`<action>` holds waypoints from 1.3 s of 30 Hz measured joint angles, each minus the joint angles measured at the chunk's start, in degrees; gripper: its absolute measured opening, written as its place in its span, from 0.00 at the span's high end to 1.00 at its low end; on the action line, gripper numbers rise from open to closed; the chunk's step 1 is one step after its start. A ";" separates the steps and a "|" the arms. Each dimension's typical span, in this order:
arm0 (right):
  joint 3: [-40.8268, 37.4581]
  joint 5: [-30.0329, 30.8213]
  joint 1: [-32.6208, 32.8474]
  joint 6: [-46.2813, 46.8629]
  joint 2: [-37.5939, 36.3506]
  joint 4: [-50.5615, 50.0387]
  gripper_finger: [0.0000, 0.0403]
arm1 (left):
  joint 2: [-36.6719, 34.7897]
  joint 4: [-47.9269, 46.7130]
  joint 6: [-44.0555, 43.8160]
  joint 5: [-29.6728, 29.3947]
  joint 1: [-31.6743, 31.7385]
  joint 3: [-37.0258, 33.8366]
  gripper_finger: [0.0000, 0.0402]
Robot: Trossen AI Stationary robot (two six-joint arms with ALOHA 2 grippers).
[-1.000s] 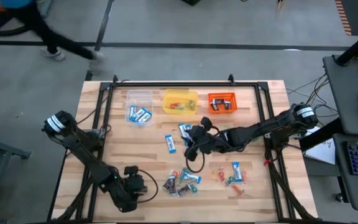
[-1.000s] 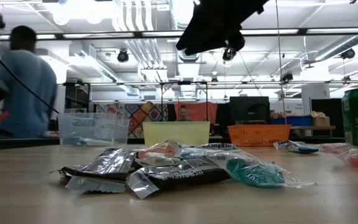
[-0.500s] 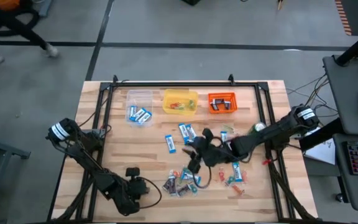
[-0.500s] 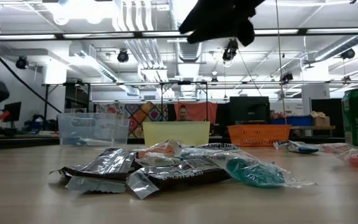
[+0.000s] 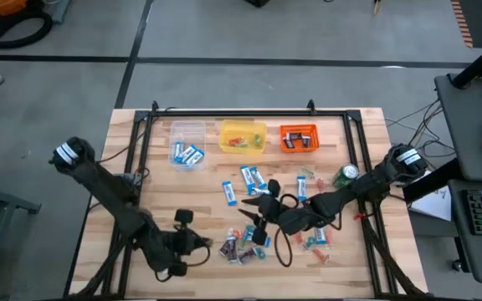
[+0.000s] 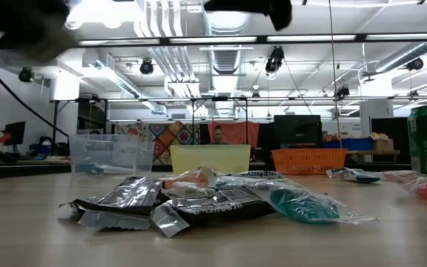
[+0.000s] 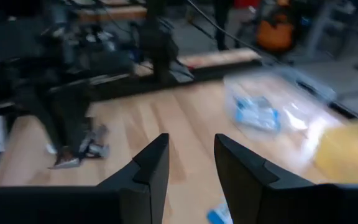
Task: Sort candy
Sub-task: Put the black chocolate into the orange bin
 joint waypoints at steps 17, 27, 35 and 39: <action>-0.70 7.05 1.33 -21.38 18.52 36.58 0.68 | -5.21 45.61 27.52 -1.00 8.37 -8.52 0.97; 3.88 4.76 1.36 -22.97 20.79 37.54 0.54 | -5.42 46.46 12.41 -7.33 10.45 -8.50 0.97; 6.95 4.62 0.68 -22.65 20.74 37.54 0.46 | -4.73 45.68 12.49 -7.44 11.20 -8.52 0.97; 7.34 4.69 -0.56 -20.41 20.68 37.20 0.47 | -3.61 46.30 14.56 -8.47 11.87 -8.52 0.97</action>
